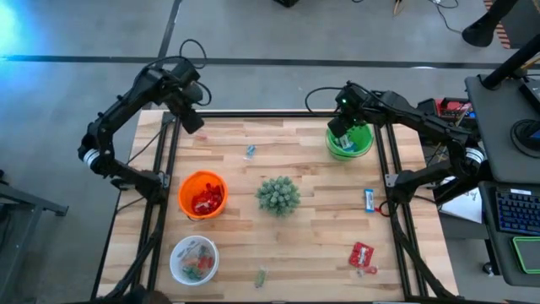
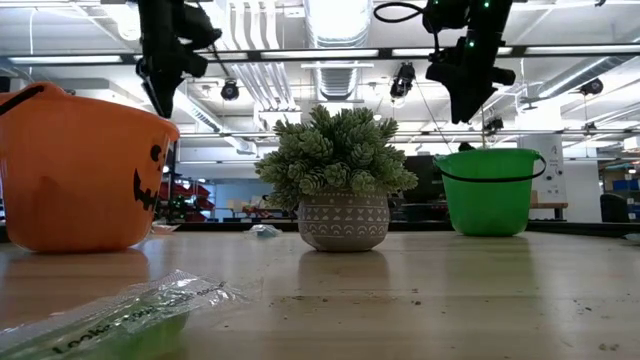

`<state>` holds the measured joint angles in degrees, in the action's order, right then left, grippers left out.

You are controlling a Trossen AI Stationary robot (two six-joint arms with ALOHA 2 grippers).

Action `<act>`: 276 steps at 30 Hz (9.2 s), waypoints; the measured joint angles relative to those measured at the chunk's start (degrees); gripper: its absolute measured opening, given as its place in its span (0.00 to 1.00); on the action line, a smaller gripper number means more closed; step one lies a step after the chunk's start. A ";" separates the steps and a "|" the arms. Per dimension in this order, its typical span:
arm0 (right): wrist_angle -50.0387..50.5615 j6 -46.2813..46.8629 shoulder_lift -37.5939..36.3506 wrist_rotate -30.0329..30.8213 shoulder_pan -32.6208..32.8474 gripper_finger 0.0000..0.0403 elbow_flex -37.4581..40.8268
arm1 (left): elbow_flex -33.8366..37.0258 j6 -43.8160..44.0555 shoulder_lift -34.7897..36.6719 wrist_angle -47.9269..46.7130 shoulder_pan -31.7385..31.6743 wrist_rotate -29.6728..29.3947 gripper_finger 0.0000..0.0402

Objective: Sort candy
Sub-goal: Put the orange gummy into the white bucket

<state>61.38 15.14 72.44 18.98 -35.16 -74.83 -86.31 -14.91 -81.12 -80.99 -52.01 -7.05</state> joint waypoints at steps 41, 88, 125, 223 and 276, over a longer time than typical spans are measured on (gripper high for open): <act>-0.41 7.73 0.00 -5.97 2.45 0.30 0.05 | 18.56 0.47 -14.91 15.98 -9.33 4.81 0.44; -0.69 9.96 0.00 -6.01 4.30 0.30 0.05 | 20.78 15.47 -18.44 23.15 -9.31 6.27 0.44; -0.65 11.97 0.00 -9.08 4.55 0.30 0.05 | 20.97 18.48 -20.44 26.49 -9.01 4.99 0.44; -0.85 -0.32 0.00 -10.47 7.15 0.30 0.04 | 21.61 60.61 -20.85 27.10 0.15 -0.59 0.44; -0.82 -4.69 -0.02 -13.51 7.15 0.30 0.03 | 28.85 63.73 -20.81 42.74 1.01 -12.11 0.43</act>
<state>60.55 10.46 72.42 5.48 -28.01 -74.81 -57.46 48.83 -101.93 -38.25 -50.99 -19.16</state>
